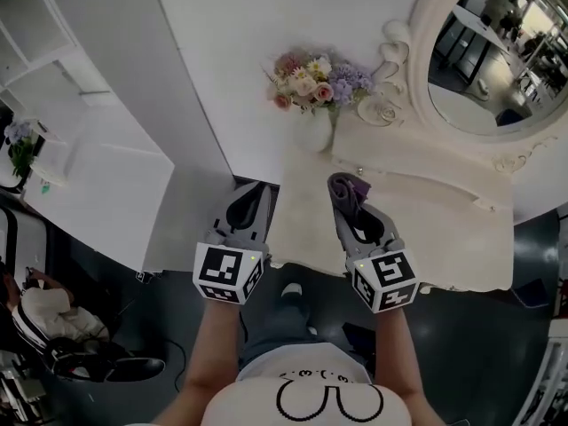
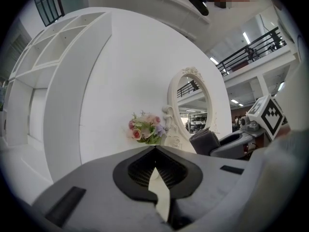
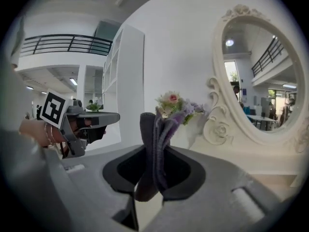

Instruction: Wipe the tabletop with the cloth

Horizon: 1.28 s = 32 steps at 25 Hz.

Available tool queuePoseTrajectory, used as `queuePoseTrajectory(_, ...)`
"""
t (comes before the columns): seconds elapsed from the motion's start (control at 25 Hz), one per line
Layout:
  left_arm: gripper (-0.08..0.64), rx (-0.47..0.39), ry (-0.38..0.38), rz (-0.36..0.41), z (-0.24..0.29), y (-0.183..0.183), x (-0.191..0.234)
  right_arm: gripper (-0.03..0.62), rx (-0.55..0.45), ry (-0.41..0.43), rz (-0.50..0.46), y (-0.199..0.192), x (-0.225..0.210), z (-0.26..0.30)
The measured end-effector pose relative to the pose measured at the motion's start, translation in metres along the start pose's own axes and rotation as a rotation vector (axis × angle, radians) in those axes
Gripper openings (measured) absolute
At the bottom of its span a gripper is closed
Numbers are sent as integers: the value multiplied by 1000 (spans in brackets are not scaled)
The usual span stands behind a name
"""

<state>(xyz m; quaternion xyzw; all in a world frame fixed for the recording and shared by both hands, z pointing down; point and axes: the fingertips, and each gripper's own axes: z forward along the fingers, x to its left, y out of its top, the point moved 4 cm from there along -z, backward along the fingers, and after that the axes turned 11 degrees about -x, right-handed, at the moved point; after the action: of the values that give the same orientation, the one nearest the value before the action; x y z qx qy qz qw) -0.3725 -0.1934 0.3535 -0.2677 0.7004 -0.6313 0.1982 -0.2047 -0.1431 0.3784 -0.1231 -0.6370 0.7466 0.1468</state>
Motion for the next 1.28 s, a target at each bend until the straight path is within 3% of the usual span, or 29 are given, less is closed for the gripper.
queuePoseTrajectory(0.12, -3, 10, 4, -21, 17, -8, 23, 92, 61, 21, 14, -7, -5, 38)
queuePoseTrajectory(0.32, -3, 46, -2, -62, 34, -34, 48, 94, 173, 38, 268, -48, -9, 101)
queuePoseTrajectory(0.56, -3, 78, -13, -90, 46, -60, 64, 93, 307, 43, 400, -98, -1, 160)
queuePoseTrajectory(0.84, -3, 103, 41, -118, 50, -81, 83, 94, 502, 3, 552, -137, -5, 201)
queuePoseTrajectory(1.08, -3, 128, 71, -136, 51, -93, 91, 94, 541, -62, 834, -165, -13, 219)
queuePoseTrajectory(1.28, -3, 138, 67, -127, 58, -97, 85, 94, 574, -114, 847, -176, -24, 220)
